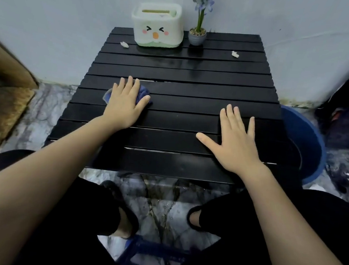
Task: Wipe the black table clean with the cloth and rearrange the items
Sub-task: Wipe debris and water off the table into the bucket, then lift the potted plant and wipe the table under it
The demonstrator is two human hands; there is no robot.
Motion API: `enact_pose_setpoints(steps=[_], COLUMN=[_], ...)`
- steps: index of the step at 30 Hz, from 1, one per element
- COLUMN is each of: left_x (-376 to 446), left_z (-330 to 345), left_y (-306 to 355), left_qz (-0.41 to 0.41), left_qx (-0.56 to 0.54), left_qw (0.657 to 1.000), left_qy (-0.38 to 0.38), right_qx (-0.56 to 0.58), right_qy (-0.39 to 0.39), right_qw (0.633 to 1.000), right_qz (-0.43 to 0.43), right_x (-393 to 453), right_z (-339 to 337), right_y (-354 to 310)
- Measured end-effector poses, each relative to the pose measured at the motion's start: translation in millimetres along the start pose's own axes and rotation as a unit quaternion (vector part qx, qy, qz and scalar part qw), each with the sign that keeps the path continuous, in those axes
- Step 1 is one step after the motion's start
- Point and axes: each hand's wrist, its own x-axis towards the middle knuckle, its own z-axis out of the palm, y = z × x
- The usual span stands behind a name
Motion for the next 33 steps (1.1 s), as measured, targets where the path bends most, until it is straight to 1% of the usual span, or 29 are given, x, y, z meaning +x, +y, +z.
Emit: enact_pose_setpoints(steps=[6, 10, 13, 14, 16, 18, 19, 22, 24, 25, 27, 29, 30, 32, 33], left_x=[43, 70, 81, 84, 89, 99, 106, 129, 144, 150, 156, 156, 155, 153, 153], left_z=[2, 6, 8, 8, 6, -2, -6, -18, -18, -14, -2, 12, 19, 26, 28], left_y=[35, 49, 54, 54, 52, 50, 49, 49, 49, 49, 48, 48, 49, 56, 60], left_qz=[0.071, 0.087, 0.09, 0.089, 0.07, 0.042, 0.042, 0.069, 0.089, 0.092, 0.073, 0.041, 0.034, 0.044, 0.06], left_qx=[-0.012, -0.022, -0.034, -0.053, -0.133, -0.234, -0.267, -0.306, -0.284, -0.252, -0.183, -0.136, -0.099, -0.04, -0.055], left_qw=[0.997, 0.996, 0.995, 0.994, 0.988, 0.971, 0.962, 0.944, 0.948, 0.958, 0.979, 0.99, 0.994, 0.998, 0.995], left_qy=[-0.013, -0.014, 0.012, 0.022, 0.021, 0.027, 0.044, 0.101, 0.11, 0.101, 0.053, 0.002, -0.004, 0.025, 0.05], right_qx=[0.029, 0.056, 0.059, 0.055, 0.046, 0.046, 0.052, 0.079, 0.085, 0.087, 0.091, 0.098, 0.105, 0.12, 0.13], right_qy=[-0.006, -0.002, 0.019, 0.025, 0.035, 0.041, 0.042, 0.043, 0.044, 0.04, 0.026, 0.016, 0.017, 0.029, 0.038], right_qw=[0.999, 0.998, 0.998, 0.997, 0.997, 0.997, 0.997, 0.996, 0.995, 0.995, 0.995, 0.995, 0.994, 0.991, 0.99], right_qz=[0.014, -0.003, -0.03, -0.038, -0.047, -0.044, -0.037, -0.025, -0.027, -0.027, -0.026, -0.029, -0.034, -0.044, -0.047], right_x=[23, 62, 107, 125, 165, 206, 226, 278, 306, 317, 333, 342, 344, 344, 343], right_z=[0, -7, -17, -21, -28, -34, -36, -40, -40, -39, -37, -34, -33, -32, -33], right_y=[-5, -13, -22, -24, -30, -34, -36, -39, -40, -40, -38, -36, -36, -35, -34])
